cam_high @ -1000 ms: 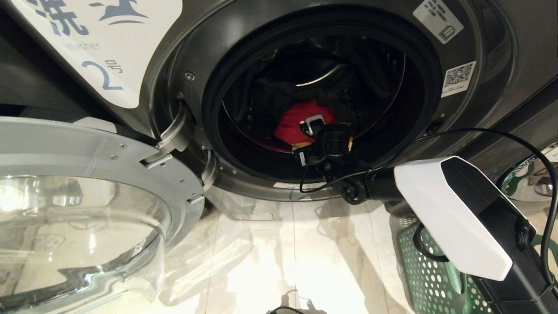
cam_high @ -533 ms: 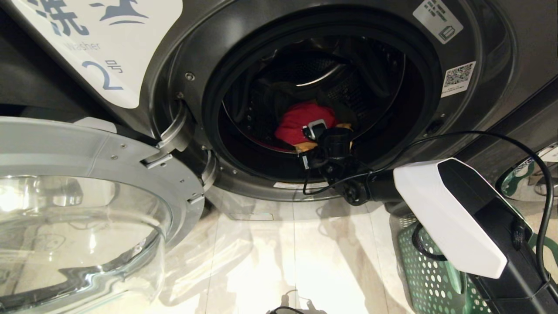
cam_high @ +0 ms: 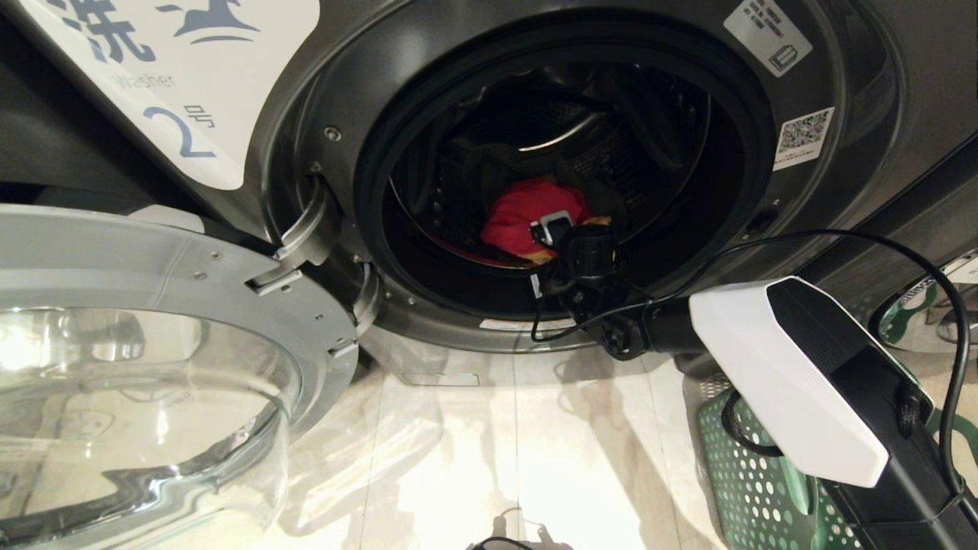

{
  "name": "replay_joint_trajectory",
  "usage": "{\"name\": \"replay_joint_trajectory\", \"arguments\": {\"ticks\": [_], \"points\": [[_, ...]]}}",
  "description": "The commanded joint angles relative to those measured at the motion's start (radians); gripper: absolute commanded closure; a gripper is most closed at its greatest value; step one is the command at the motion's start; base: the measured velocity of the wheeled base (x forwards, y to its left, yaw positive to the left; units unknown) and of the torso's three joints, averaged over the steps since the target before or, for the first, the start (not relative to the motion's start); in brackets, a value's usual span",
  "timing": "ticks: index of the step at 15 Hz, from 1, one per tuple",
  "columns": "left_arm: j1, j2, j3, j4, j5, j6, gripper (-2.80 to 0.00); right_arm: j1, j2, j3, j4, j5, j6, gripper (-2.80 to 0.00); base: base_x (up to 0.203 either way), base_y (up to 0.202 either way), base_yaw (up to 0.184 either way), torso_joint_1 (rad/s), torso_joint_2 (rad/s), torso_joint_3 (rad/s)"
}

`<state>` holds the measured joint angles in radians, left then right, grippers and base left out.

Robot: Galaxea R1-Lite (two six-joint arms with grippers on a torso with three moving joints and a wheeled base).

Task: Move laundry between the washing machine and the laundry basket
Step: Pick a cloth and place it into the basket

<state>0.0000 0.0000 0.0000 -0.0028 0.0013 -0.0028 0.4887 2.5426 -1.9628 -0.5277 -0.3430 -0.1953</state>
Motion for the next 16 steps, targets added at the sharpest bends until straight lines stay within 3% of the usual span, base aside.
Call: {"name": "replay_joint_trajectory", "arguments": {"ticks": [1, 7, 10, 16], "points": [[0.0, 0.002, 0.0, 0.0, 0.0, 0.0, 0.0, -0.001, -0.012, -0.001, -0.008, -0.001, -0.001, 0.0, 0.0, 0.0, 0.0, 0.0, 0.0, 0.0], [0.0, 0.002, 0.0, 0.0, 0.0, 0.0, 0.0, 0.006, -0.097, 0.001, -0.028, 0.003, 0.003, 0.0, 0.0, 0.0, 0.0, 0.0, 0.0, 0.0], [0.0, 0.002, 0.0, 0.0, 0.0, 0.0, 0.0, 0.038, -0.145, 0.025, -0.12, 0.002, 0.01, 0.0, 0.0, 0.0, 0.0, 0.0, 0.0, 0.0], [0.0, 0.002, 0.0, 0.0, 0.0, 0.0, 0.0, 0.104, -0.328, 0.264, -0.231, 0.001, 0.009, 0.0, 0.0, 0.0, 0.0, 0.0, 0.0, 0.0]]}}
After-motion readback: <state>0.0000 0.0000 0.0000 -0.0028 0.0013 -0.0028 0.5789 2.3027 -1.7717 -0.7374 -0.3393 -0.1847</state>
